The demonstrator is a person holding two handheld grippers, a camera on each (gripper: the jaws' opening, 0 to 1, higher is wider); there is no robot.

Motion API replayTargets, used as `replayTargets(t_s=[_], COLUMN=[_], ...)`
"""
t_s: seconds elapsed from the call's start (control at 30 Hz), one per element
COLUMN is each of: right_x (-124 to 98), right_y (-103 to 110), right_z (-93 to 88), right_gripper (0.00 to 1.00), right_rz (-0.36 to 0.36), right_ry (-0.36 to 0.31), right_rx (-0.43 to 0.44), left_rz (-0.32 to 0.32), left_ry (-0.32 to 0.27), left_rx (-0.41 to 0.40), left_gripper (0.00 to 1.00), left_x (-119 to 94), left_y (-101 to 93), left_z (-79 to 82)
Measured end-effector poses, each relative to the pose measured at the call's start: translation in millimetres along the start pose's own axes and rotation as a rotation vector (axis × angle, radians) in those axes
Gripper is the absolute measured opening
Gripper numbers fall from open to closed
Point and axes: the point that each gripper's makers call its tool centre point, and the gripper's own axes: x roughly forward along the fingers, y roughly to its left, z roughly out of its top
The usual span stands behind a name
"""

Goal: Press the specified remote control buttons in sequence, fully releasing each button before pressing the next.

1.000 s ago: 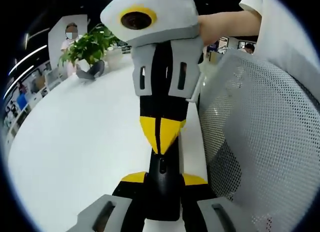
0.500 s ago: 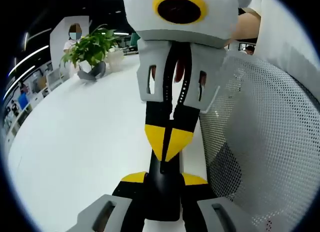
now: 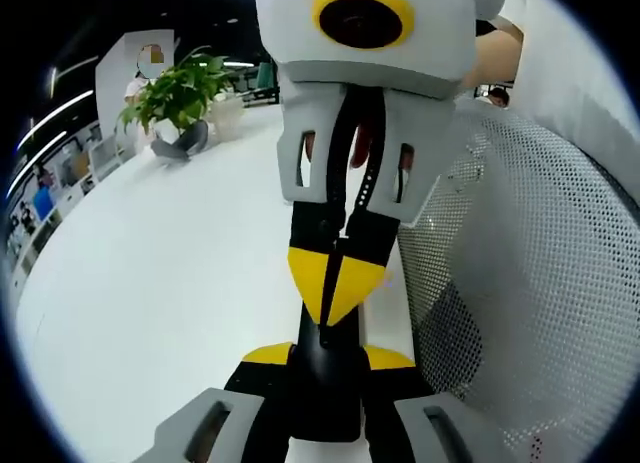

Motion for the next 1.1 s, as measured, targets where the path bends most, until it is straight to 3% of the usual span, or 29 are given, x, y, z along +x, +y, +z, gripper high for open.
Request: replayTargets(t_s=[0.07, 0.17, 0.5, 0.9, 1.1], right_x=[0.5, 5.9, 6.3, 8.0, 8.4], right_y=[3.5, 9.0, 7.3, 9.5, 8.0], right_z=[5.4, 2.8, 1.7, 3.4, 4.5], right_gripper=[0.0, 0.0, 0.0, 0.0, 0.0], right_rz=[0.014, 0.039, 0.012, -0.023, -0.032], right_ry=[-0.028, 0.005, -0.007, 0.065, 0.075], right_rx=[0.013, -0.029, -0.027, -0.12, -0.112], left_rz=[0.003, 0.004, 0.005, 0.008, 0.006], left_ry=[0.006, 0.017, 0.034, 0.037, 0.026], left_rx=[0.001, 0.005, 0.007, 0.003, 0.002], left_gripper=[0.25, 0.25, 0.25, 0.25, 0.25], left_x=[0.3, 0.7, 0.6, 1.2, 1.2], left_y=[0.3, 0.1, 0.2, 0.2, 0.1], left_z=[-0.1, -0.1, -0.1, -0.8, -0.6])
